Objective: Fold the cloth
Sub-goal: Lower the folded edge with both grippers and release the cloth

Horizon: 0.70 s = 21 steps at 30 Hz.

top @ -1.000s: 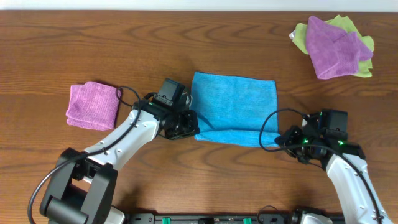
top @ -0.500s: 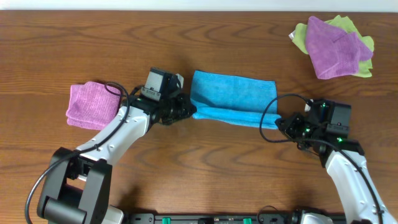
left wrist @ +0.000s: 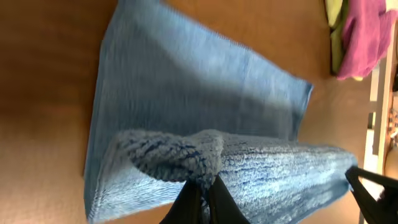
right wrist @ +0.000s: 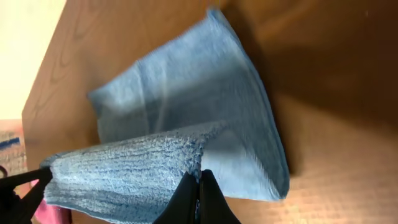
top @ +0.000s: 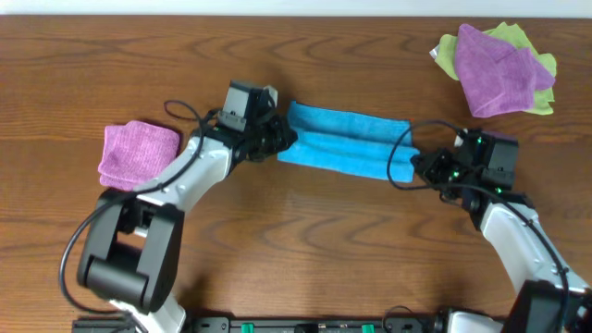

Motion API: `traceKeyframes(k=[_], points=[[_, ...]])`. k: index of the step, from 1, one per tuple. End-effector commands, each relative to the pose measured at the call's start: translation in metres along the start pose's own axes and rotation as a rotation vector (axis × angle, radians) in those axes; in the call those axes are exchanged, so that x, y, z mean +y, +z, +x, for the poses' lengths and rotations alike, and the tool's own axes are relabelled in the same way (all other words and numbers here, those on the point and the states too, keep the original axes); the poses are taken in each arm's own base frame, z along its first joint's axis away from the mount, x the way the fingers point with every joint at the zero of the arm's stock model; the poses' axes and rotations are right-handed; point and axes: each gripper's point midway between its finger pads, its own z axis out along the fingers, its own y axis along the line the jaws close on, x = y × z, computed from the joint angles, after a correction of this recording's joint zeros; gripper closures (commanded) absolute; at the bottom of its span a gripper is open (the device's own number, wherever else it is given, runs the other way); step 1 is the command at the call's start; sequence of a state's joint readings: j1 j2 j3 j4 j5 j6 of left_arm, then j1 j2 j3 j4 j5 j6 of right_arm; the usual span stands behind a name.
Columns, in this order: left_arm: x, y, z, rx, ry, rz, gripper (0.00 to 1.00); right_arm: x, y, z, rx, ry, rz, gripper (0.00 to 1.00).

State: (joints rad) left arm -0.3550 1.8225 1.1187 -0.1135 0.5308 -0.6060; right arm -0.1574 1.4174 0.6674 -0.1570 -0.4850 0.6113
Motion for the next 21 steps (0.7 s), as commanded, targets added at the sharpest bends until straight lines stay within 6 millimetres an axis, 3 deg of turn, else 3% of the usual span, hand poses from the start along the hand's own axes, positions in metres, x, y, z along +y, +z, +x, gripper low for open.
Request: traceKeyframes(k=[1, 10, 21], points=[[0.013, 0.008, -0.029, -0.062, -0.005, -0.059, 0.94, -0.003, 0.007, -0.022, -0.058, 0.002, 0.068, 0.99], [0.021, 0.019, -0.065, -0.11, 0.008, -0.078, 0.94, -0.003, 0.029, -0.045, -0.064, -0.005, 0.111, 0.99], [0.036, 0.032, -0.071, -0.131, 0.014, -0.101, 0.95, -0.009, 0.041, -0.056, -0.084, -0.006, 0.148, 0.99]])
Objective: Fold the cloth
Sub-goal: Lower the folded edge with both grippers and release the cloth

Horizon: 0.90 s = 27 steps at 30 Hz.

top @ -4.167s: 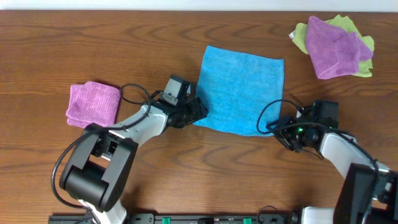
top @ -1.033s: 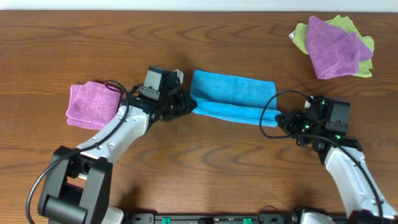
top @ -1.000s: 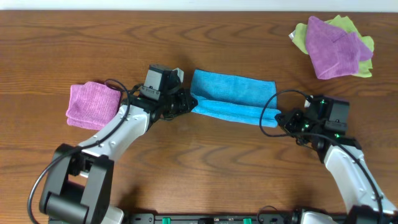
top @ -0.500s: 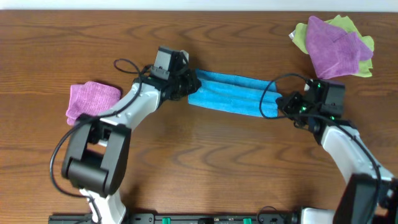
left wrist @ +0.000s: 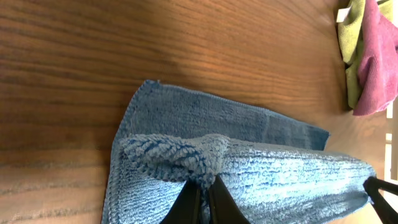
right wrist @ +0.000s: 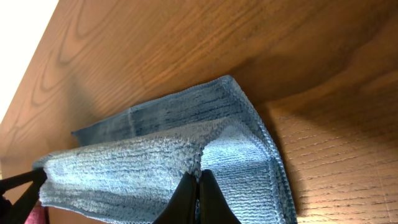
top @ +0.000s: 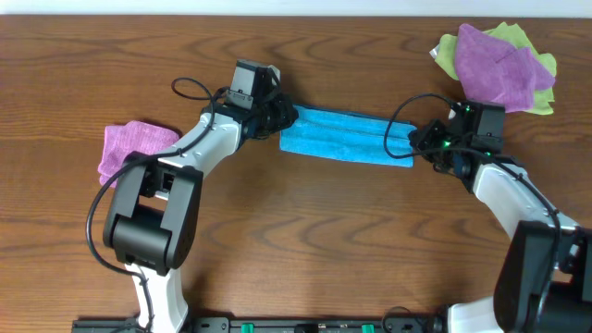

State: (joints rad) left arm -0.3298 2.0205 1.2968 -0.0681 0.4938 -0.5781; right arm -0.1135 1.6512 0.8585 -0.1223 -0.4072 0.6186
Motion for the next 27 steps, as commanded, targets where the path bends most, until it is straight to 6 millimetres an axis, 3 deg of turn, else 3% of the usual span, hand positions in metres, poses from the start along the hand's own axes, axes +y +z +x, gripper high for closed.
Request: traceKeyframes(k=[1, 12, 27], points=[[0.026, -0.002, -0.023, -0.077, -0.007, -0.085, 0.94, -0.018, 0.001, -0.017, -0.07, 0.017, 0.097, 0.99], [0.039, 0.014, -0.024, -0.088, -0.018, -0.099, 0.94, -0.018, 0.011, -0.028, -0.128, -0.011, 0.106, 0.99], [0.055, 0.03, -0.027, -0.119, -0.014, -0.122, 0.94, -0.037, 0.04, -0.029, -0.134, -0.009, 0.136, 0.99]])
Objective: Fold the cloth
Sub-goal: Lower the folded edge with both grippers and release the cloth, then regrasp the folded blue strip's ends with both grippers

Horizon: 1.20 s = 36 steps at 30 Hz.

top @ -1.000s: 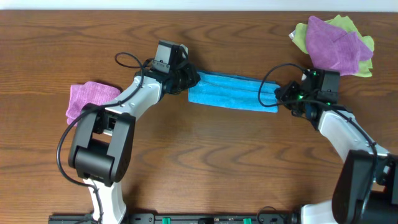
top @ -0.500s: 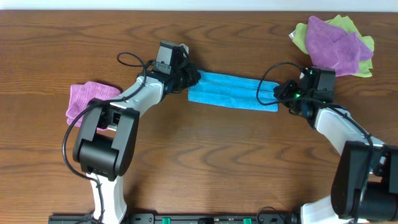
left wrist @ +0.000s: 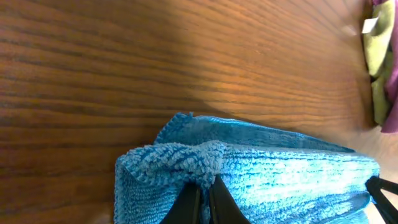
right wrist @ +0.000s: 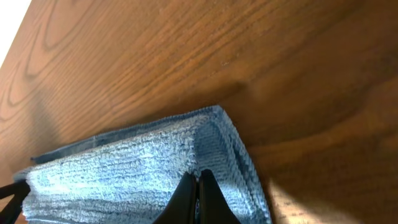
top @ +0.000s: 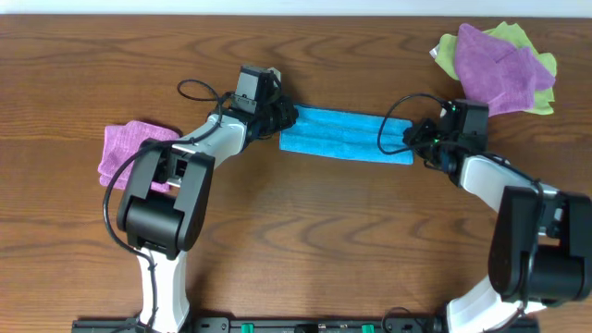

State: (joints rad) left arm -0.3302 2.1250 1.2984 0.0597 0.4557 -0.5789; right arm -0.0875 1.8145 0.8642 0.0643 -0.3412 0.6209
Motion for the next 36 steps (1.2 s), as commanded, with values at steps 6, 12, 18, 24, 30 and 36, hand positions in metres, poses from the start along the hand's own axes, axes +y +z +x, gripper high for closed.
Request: traceKeyframes(k=[6, 12, 18, 24, 30, 36], points=[[0.038, 0.005, -0.017, -0.065, -0.027, -0.115, 0.81, -0.024, 0.0, -0.022, -0.095, 0.013, 0.12, 0.98], [0.038, 0.002, -0.02, -0.071, -0.017, -0.109, 0.09, -0.022, -0.001, -0.021, -0.088, 0.013, 0.112, 0.48], [0.031, -0.005, -0.027, -0.066, -0.023, -0.073, 0.04, -0.008, -0.008, -0.023, -0.082, 0.007, 0.062, 0.44], [0.024, -0.014, -0.026, -0.04, -0.02, -0.051, 0.04, 0.004, -0.027, -0.022, -0.076, 0.024, 0.045, 0.46], [0.017, -0.036, -0.024, -0.004, 0.041, -0.081, 0.05, 0.005, -0.041, -0.015, -0.049, 0.035, 0.065, 0.47], [0.015, -0.067, -0.025, -0.009, 0.067, -0.165, 0.04, 0.011, -0.043, -0.008, -0.015, 0.055, 0.032, 0.5]])
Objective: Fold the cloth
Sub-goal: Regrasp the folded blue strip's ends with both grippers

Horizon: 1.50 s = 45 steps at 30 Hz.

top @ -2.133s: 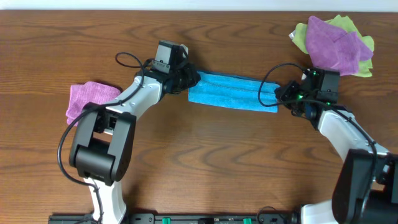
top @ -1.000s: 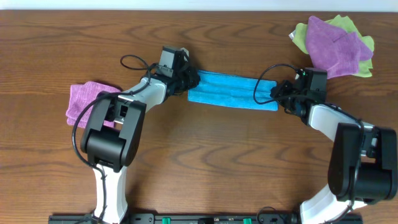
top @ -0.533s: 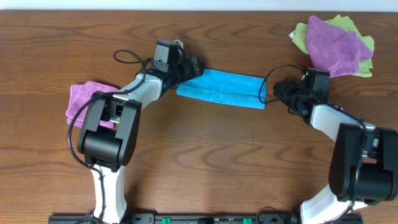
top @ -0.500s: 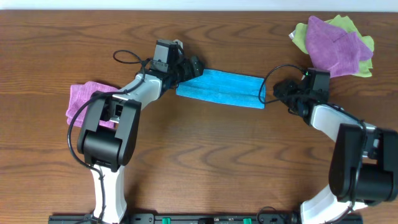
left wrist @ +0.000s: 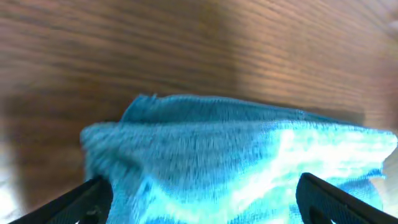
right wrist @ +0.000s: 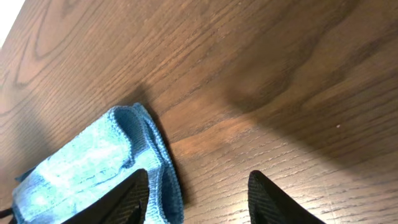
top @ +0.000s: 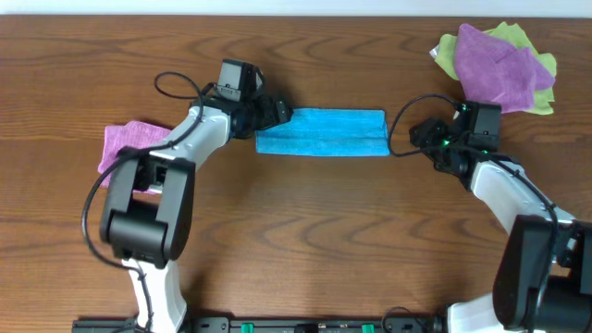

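Note:
The blue cloth [top: 319, 132] lies flat on the table as a narrow folded strip, running left to right. My left gripper [top: 269, 115] is at its left end and stands open; in the left wrist view its fingers [left wrist: 92, 195] are spread wide over the blue cloth [left wrist: 236, 155]. My right gripper [top: 418, 139] is open a little to the right of the strip's right end. In the right wrist view the cloth's folded end [right wrist: 118, 165] lies by the left finger, and bare wood shows between the fingers [right wrist: 266, 191].
A folded pink cloth [top: 137, 148] lies on the table at the left, beside the left arm. A heap of purple and green cloths [top: 499, 60] sits at the far right corner. The wooden table [top: 305, 231] stretches toward the front.
Both grippers have opened and let go of the cloth. The strip now lies a little further left, and the right gripper stands clear of its right end.
Both grippers were shut on the near corners of the cloth, holding that edge up over the rest. Then the edge was over the far side and the cloth was a narrow strip. It was then held low on the table, and now lies released.

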Motion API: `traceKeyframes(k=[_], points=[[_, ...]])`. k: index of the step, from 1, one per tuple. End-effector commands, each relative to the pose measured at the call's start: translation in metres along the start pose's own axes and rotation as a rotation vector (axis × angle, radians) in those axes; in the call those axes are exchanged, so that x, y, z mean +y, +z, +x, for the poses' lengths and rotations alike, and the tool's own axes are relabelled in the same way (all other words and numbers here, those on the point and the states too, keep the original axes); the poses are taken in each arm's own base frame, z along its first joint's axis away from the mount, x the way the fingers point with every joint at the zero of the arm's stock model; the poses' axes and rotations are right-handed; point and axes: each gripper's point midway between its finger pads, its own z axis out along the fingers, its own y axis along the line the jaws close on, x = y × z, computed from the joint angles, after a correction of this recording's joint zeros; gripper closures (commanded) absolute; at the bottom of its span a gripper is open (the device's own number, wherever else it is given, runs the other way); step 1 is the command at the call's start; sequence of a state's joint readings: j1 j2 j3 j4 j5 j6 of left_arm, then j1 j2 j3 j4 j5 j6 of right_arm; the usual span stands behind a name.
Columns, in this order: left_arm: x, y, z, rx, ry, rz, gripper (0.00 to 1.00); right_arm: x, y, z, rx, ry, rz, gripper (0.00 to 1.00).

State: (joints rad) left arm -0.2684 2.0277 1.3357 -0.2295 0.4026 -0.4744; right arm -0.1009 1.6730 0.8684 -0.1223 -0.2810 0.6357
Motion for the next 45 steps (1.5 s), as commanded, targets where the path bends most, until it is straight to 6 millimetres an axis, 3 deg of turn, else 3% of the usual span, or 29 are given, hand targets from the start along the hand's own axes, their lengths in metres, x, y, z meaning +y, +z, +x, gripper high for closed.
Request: traceKeyframes(k=[1, 8, 9, 13, 14, 16, 19, 25, 32, 38, 45], points=[[-0.007, -0.027, -0.017, -0.062, 0.068, -0.026, 0.05, 0.013, -0.007, -0.004, 0.002, 0.02, -0.05, 0.5], [-0.013, -0.053, -0.01, -0.044, 0.093, -0.041, 0.05, 0.017, -0.007, 0.005, 0.048, 0.039, -0.076, 0.55], [-0.017, -0.057, -0.012, -0.054, 0.097, -0.031, 0.0, 0.017, -0.007, 0.006, 0.055, 0.041, -0.076, 0.57], [-0.027, -0.061, -0.019, -0.069, 0.109, -0.002, 0.5, 0.019, -0.008, 0.009, 0.069, 0.042, -0.088, 0.59], [-0.03, -0.061, -0.02, -0.074, 0.114, 0.003, 0.53, 0.019, -0.008, 0.009, 0.07, 0.042, -0.089, 0.59], [-0.036, -0.06, -0.022, -0.088, 0.12, 0.015, 0.74, 0.02, -0.008, 0.01, 0.073, 0.043, -0.094, 0.6], [-0.042, -0.054, -0.023, -0.105, 0.11, 0.02, 0.94, 0.02, -0.008, 0.01, 0.075, 0.043, -0.095, 0.58], [-0.038, -0.031, -0.018, -0.094, 0.094, 0.0, 0.94, 0.025, -0.006, 0.017, 0.087, 0.026, -0.095, 0.55], [-0.018, -0.002, -0.005, -0.036, 0.048, -0.035, 0.94, 0.034, -0.001, 0.031, 0.099, -0.011, -0.066, 0.52], [-0.007, 0.005, -0.005, -0.042, 0.043, -0.078, 0.94, 0.038, 0.002, 0.039, 0.104, -0.025, -0.048, 0.52], [0.002, 0.012, -0.003, -0.036, 0.039, -0.108, 0.94, 0.029, 0.014, 0.053, 0.15, -0.007, -0.015, 0.52]])
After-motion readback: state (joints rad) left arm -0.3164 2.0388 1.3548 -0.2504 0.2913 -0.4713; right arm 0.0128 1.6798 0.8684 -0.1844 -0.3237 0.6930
